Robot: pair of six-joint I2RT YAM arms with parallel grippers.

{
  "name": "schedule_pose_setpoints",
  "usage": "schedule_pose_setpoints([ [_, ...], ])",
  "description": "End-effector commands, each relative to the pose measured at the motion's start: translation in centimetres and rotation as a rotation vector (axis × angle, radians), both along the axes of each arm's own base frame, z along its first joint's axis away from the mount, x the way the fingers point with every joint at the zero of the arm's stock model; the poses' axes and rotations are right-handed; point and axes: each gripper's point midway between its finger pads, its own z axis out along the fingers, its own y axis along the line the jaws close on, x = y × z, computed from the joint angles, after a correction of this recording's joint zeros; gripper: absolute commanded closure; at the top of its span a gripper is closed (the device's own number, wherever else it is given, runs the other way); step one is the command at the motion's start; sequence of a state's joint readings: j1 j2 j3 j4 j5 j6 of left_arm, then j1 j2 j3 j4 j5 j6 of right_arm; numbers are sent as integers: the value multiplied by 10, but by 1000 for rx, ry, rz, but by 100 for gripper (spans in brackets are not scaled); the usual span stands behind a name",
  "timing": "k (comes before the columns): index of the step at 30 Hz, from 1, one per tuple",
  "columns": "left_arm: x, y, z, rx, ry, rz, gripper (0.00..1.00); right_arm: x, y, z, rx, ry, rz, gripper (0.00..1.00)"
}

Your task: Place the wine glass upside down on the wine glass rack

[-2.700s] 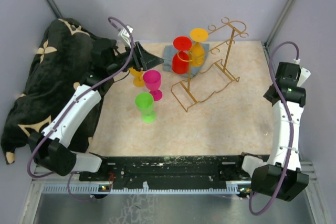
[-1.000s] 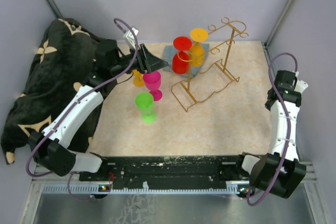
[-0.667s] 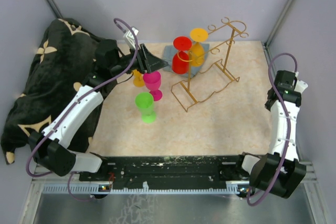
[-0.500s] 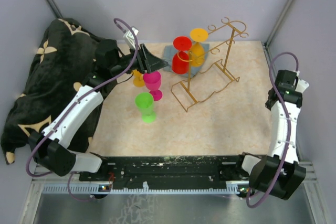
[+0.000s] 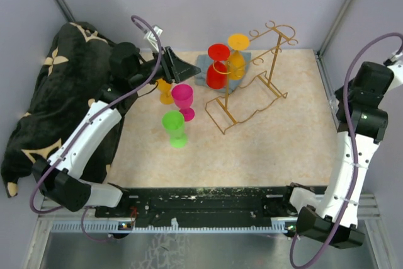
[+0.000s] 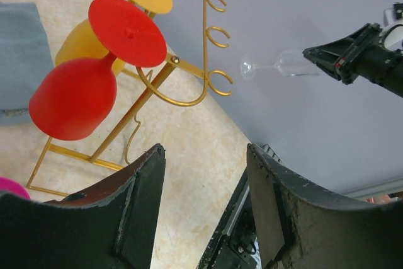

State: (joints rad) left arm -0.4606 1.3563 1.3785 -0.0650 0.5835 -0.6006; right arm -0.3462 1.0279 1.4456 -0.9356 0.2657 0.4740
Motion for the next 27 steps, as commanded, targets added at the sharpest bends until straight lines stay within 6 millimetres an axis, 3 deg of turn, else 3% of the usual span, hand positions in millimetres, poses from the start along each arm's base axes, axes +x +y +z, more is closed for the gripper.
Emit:
schedule_pose_setpoints([
  [1, 2, 2, 23, 2, -62, 19, 40, 17, 13, 91, -20, -325, 52, 100],
  [10, 4, 2, 36, -8, -74, 28, 39, 31, 69, 191, 50, -772, 339, 100],
  [18, 3, -3, 54, -58, -85, 6, 39, 22, 124, 277, 108, -1096, 659, 100],
  [23, 5, -8, 62, -110, -72, -19, 39, 22, 156, 300, 191, -1204, 886, 100],
  [27, 7, -13, 69, -141, -72, -40, 39, 30, 177, 301, 293, -1248, 1059, 100],
])
